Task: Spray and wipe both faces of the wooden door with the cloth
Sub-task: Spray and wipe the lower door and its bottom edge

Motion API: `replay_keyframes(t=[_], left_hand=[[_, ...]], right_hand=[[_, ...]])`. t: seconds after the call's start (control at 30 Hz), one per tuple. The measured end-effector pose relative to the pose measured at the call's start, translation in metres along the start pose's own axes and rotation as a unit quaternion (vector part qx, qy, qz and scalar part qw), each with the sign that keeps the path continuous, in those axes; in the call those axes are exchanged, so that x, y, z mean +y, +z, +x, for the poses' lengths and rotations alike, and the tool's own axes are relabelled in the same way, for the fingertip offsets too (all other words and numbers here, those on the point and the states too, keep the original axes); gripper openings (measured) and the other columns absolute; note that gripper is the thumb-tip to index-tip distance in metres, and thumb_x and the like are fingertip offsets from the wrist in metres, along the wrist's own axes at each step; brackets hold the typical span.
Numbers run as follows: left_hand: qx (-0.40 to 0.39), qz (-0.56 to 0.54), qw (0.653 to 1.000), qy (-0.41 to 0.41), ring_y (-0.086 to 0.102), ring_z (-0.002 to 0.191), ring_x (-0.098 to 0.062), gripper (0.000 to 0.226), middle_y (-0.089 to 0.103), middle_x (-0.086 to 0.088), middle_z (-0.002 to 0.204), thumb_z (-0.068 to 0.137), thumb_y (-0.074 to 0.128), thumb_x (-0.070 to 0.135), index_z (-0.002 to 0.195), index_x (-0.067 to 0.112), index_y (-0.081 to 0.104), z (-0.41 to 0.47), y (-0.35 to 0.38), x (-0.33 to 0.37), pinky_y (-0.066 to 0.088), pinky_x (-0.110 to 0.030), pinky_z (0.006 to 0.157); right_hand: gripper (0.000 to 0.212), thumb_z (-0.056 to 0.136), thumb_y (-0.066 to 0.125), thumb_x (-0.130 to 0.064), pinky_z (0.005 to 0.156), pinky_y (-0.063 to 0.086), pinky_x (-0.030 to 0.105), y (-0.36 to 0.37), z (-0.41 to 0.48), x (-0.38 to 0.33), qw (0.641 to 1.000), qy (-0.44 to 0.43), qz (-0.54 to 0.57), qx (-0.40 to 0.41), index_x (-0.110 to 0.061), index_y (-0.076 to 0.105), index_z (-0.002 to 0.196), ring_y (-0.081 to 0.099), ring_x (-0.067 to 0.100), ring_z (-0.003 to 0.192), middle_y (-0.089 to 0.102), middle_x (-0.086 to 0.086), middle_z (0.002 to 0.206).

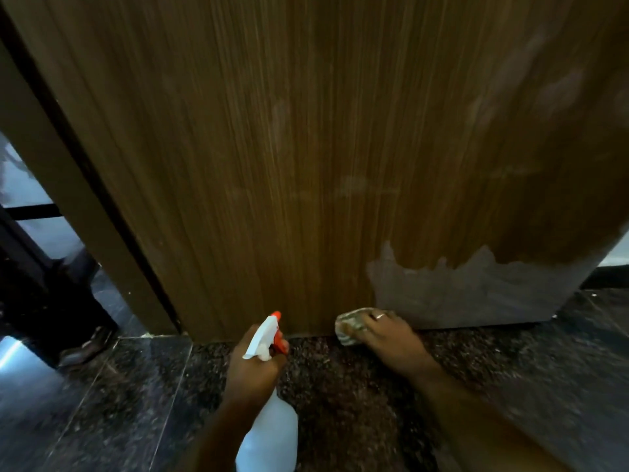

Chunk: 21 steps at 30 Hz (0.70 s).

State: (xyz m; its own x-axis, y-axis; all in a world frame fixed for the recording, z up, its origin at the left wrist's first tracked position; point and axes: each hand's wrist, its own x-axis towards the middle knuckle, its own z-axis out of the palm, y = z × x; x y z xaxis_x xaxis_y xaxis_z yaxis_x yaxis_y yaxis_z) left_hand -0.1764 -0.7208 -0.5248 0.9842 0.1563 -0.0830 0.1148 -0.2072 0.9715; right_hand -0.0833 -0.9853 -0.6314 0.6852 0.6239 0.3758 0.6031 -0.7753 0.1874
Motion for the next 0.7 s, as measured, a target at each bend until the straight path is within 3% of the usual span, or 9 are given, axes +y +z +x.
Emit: replay_keyframes(t=[0.07, 0.17, 0.23, 0.3, 0.37, 0.5, 0.6, 0.7], left_hand=[[0.003, 0.003, 1.0, 0.006, 0.062, 0.084, -0.015, 0.054, 0.066, -0.006, 0.087, 0.08, 0.057, -0.014, 0.111, 0.03, 0.054, -0.003, 0.008, 0.004, 0.046, -0.007, 0.062], [-0.005, 0.011, 1.0, 0.01, 0.061, 0.081, -0.014, 0.056, 0.066, -0.003, 0.086, 0.079, 0.059, -0.013, 0.101, 0.039, 0.056, -0.002, 0.024, 0.01, 0.044, -0.013, 0.067], [-0.008, 0.015, 1.0, 0.01, 0.059, 0.078, -0.006, 0.058, 0.063, 0.004, 0.084, 0.08, 0.059, -0.011, 0.095, 0.044, 0.053, -0.004, 0.037, 0.014, 0.041, -0.009, 0.066], [-0.021, 0.015, 1.0, 0.011, 0.06, 0.077, 0.002, 0.06, 0.064, 0.003, 0.086, 0.079, 0.058, -0.013, 0.105, 0.041, 0.055, -0.006, 0.049, 0.014, 0.043, -0.005, 0.065], [-0.036, 0.016, 0.999, 0.009, 0.061, 0.077, 0.003, 0.063, 0.066, -0.004, 0.088, 0.078, 0.057, -0.015, 0.115, 0.035, 0.056, -0.007, 0.058, 0.015, 0.045, -0.008, 0.067], [-0.029, 0.024, 0.999, -0.005, 0.061, 0.078, -0.01, 0.055, 0.066, -0.004, 0.085, 0.079, 0.058, -0.012, 0.113, 0.031, 0.055, -0.013, 0.066, 0.015, 0.046, -0.014, 0.066], [-0.036, 0.039, 0.999, 0.012, 0.059, 0.082, -0.01, 0.056, 0.064, 0.001, 0.084, 0.08, 0.057, -0.012, 0.11, 0.034, 0.052, -0.019, 0.07, 0.018, 0.048, -0.02, 0.076], [-0.031, 0.037, 0.999, -0.01, 0.055, 0.08, -0.005, 0.053, 0.058, 0.01, 0.084, 0.082, 0.057, -0.01, 0.113, 0.032, 0.048, -0.021, 0.072, 0.016, 0.041, -0.016, 0.07]], right_hand=[[0.062, 0.092, 0.046, -0.023, 0.08, 0.057, 0.042, -0.021, -0.006, 0.016, 0.995, 0.08, 0.013, 0.061, -0.04, 0.03, 0.15, 0.06, 0.03, 0.106, 0.053, 0.005, 0.128], [0.057, 0.093, 0.048, -0.015, 0.068, 0.056, 0.04, -0.053, 0.017, 0.021, 0.958, 0.206, 0.045, 0.196, -0.035, 0.038, 0.146, 0.056, 0.034, 0.101, 0.048, 0.014, 0.123], [0.055, 0.095, 0.053, -0.008, 0.064, 0.053, 0.038, -0.071, 0.047, 0.018, 0.938, 0.216, 0.034, 0.269, -0.031, 0.045, 0.144, 0.055, 0.034, 0.095, 0.05, 0.015, 0.116], [0.054, 0.096, 0.056, -0.008, 0.066, 0.052, 0.038, -0.08, 0.067, 0.016, 0.936, 0.17, 0.015, 0.309, -0.033, 0.048, 0.143, 0.057, 0.032, 0.09, 0.053, 0.011, 0.11], [0.052, 0.096, 0.058, -0.012, 0.072, 0.053, 0.04, -0.072, 0.07, 0.014, 0.952, 0.097, -0.014, 0.29, -0.034, 0.05, 0.142, 0.06, 0.031, 0.09, 0.057, 0.009, 0.111], [0.061, 0.087, 0.06, -0.02, 0.077, 0.057, 0.043, -0.02, 0.015, 0.012, 0.997, -0.029, -0.028, 0.068, -0.032, 0.04, 0.144, 0.063, 0.029, 0.1, 0.06, 0.006, 0.121], [0.058, 0.087, 0.045, -0.026, 0.074, 0.056, 0.039, 0.005, -0.046, 0.036, 1.0, 0.021, -0.022, 0.0, -0.039, 0.042, 0.143, 0.065, 0.024, 0.097, 0.049, 0.0, 0.125], [0.083, 0.086, 0.059, -0.014, 0.079, 0.056, 0.042, -0.009, -0.074, 0.066, 0.993, 0.112, 0.011, 0.041, -0.05, 0.021, 0.151, 0.062, 0.028, 0.098, 0.05, 0.002, 0.127]])
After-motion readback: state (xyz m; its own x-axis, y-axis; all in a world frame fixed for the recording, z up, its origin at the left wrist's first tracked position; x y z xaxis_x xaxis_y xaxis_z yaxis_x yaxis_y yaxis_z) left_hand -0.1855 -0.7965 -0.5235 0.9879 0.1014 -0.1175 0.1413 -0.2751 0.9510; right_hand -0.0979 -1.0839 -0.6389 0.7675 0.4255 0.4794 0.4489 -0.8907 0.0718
